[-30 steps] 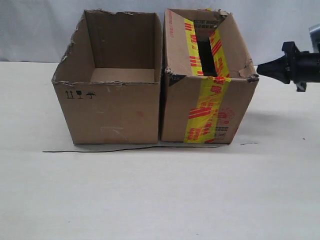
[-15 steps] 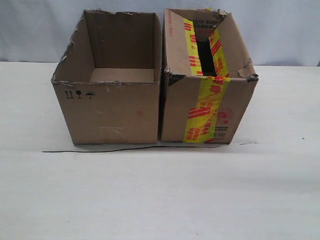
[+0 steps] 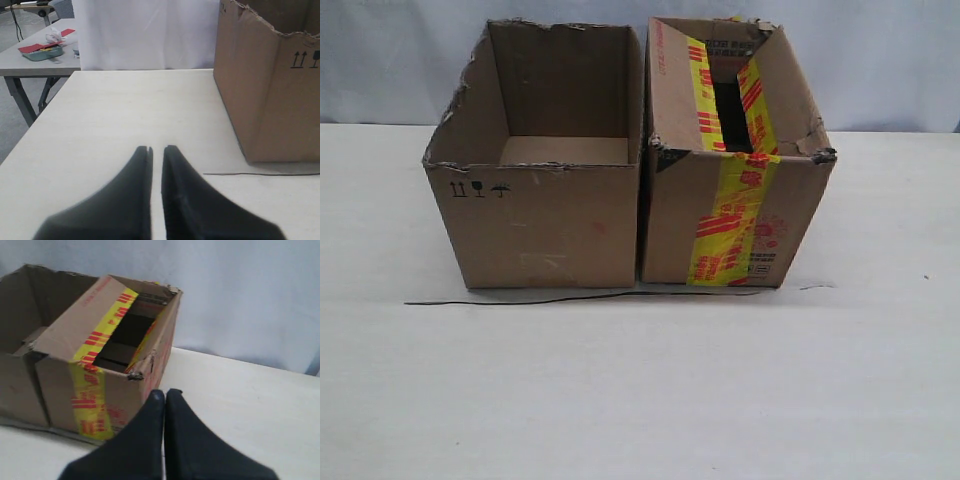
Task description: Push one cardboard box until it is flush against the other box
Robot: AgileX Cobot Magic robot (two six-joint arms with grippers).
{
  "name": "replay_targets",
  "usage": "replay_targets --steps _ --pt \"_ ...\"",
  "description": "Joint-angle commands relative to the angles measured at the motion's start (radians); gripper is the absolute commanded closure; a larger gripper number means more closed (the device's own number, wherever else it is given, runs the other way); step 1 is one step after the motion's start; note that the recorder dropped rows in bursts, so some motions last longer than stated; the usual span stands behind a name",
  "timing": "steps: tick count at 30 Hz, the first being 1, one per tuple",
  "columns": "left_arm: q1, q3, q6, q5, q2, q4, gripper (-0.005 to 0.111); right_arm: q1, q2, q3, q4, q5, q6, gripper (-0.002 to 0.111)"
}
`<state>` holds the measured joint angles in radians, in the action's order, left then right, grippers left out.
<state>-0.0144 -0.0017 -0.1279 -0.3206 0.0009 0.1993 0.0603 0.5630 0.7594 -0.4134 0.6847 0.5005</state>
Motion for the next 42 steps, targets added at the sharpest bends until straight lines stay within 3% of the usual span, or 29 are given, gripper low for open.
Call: replay_targets --steps 1,9,14,22,36,42 --pt "-0.008 0.002 -0.004 0.012 -0.001 -0.009 0.107 0.079 -0.172 -0.084 0.096 0.052 -0.096 0.108" --pt "-0.008 0.002 -0.004 0.012 -0.001 -0.009 0.107 0.095 -0.322 -0.331 0.061 -0.152 -0.112 0.108" --pt "-0.008 0.002 -0.004 0.012 -0.001 -0.009 0.107 0.095 -0.322 -0.513 -0.194 -0.363 -0.112 0.108" --pt "-0.008 0.002 -0.004 0.012 -0.001 -0.009 0.107 0.095 -0.322 -0.637 -0.211 -0.355 -0.112 0.108" --pt "-0.008 0.002 -0.004 0.012 -0.001 -0.009 0.107 0.095 -0.354 -0.662 -0.211 -0.339 -0.112 0.108" --pt "-0.008 0.002 -0.004 0.012 -0.001 -0.009 0.107 0.086 -0.522 -0.669 0.028 -0.312 -0.112 0.108"
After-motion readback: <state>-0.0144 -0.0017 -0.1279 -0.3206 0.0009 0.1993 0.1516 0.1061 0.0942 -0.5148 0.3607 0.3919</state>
